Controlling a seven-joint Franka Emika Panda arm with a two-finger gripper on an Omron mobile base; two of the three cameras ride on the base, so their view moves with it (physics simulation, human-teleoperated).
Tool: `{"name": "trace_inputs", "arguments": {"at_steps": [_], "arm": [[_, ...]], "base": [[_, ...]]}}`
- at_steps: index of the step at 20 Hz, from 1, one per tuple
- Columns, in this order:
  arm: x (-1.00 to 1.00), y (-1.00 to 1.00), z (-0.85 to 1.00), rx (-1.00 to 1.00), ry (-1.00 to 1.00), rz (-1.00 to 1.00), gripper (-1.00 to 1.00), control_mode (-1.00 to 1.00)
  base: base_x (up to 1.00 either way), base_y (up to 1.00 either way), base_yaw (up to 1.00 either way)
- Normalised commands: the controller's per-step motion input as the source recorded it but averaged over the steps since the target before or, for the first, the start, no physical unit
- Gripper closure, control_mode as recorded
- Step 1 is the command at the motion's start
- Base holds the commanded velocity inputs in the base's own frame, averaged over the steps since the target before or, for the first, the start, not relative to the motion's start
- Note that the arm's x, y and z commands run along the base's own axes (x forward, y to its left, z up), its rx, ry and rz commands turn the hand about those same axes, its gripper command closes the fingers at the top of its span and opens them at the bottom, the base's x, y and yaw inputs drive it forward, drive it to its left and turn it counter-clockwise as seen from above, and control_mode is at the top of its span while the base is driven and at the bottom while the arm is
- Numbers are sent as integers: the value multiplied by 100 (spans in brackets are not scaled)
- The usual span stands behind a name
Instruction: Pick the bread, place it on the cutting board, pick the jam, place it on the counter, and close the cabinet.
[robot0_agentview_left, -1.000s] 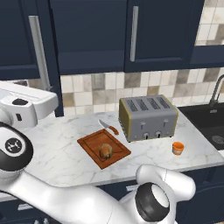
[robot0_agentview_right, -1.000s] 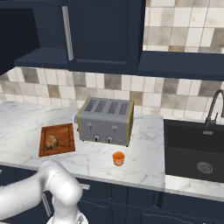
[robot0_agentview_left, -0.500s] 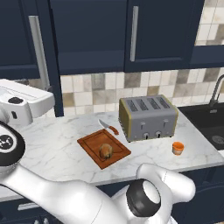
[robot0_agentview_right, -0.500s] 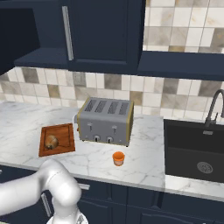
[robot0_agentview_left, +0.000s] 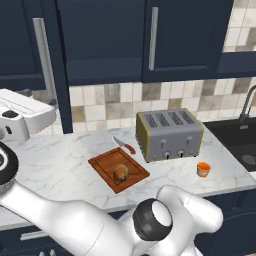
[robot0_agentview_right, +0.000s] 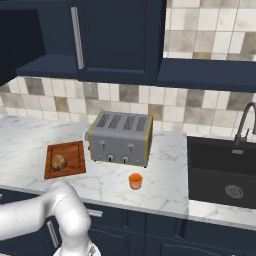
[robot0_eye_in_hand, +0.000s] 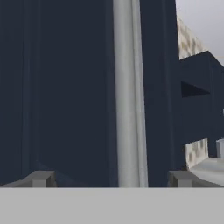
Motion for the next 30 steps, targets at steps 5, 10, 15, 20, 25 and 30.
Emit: {"name": "trace_inputs", "arguments": {"at_steps": [5, 10, 15, 20, 25, 30], "arm": [[1, 0, 0, 0, 0, -8, -100, -100], [0, 0, 0, 0, 0, -6, -100, -100], [0, -4, 0, 0, 0, -3, -100, -100], [0, -17, 0, 0, 0, 0, -100, -100], [0, -16, 0, 0, 0, 0, -100, -100], [-1, -10, 0, 0, 0, 0, -100, -100]], "base": [[0, 0, 0], [0, 0, 0], [0, 0, 0], [0, 0, 0], [0, 0, 0], [0, 0, 0]]}}
